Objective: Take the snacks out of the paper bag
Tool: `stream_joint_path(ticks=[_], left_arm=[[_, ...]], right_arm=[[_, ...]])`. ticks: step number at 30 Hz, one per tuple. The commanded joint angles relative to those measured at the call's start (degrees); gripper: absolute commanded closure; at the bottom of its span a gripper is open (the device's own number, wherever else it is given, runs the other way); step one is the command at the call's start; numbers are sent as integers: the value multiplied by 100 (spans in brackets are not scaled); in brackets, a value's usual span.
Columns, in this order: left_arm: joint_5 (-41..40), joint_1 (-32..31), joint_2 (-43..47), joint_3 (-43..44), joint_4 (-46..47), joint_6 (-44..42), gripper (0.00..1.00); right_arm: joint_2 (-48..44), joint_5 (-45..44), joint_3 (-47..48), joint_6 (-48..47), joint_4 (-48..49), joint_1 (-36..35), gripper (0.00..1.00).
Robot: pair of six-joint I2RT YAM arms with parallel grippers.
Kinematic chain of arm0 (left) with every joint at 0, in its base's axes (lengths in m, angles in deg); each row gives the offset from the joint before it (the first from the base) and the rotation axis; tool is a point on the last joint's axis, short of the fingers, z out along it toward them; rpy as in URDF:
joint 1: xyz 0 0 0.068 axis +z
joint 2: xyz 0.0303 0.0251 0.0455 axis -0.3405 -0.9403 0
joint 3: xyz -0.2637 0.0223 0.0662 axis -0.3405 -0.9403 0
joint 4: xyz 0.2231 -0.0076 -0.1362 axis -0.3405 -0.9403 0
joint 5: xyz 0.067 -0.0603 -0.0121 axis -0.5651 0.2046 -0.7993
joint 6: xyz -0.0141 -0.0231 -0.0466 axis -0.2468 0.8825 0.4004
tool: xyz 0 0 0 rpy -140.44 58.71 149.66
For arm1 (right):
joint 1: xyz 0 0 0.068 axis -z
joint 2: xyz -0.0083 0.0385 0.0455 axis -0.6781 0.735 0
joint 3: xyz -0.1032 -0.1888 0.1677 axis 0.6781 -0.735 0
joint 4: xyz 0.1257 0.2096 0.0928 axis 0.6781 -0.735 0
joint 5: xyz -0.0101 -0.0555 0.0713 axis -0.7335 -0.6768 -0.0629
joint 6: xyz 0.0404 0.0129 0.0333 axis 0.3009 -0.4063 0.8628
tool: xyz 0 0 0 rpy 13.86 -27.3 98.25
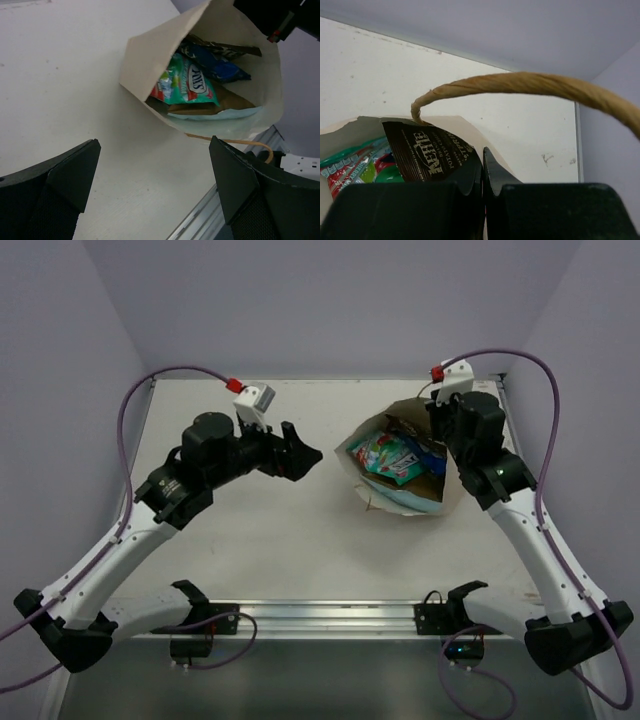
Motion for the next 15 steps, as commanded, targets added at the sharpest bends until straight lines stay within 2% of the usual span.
stream_joint_path(ticks=[1, 3, 6, 10, 15], left_arm=[[-1053, -936, -282, 234, 532, 443, 0], [-1397, -1462, -554, 374, 524, 470, 0], [-2013, -1929, -870, 506, 532, 654, 0], [-2995, -2361, -1205, 708, 585, 1102, 1], [-3745, -2774, -1740, 858, 769, 1419, 4]], right_arm=[[-520, -487, -399, -76, 1285, -397, 100], [-669, -592, -682, -41, 1469, -625, 100], [-907, -733, -1113, 55, 1558, -836, 100], [-1030, -927, -1456, 161, 1593, -1083, 100], [-1039, -1164, -1580, 197, 1672, -1434, 100]])
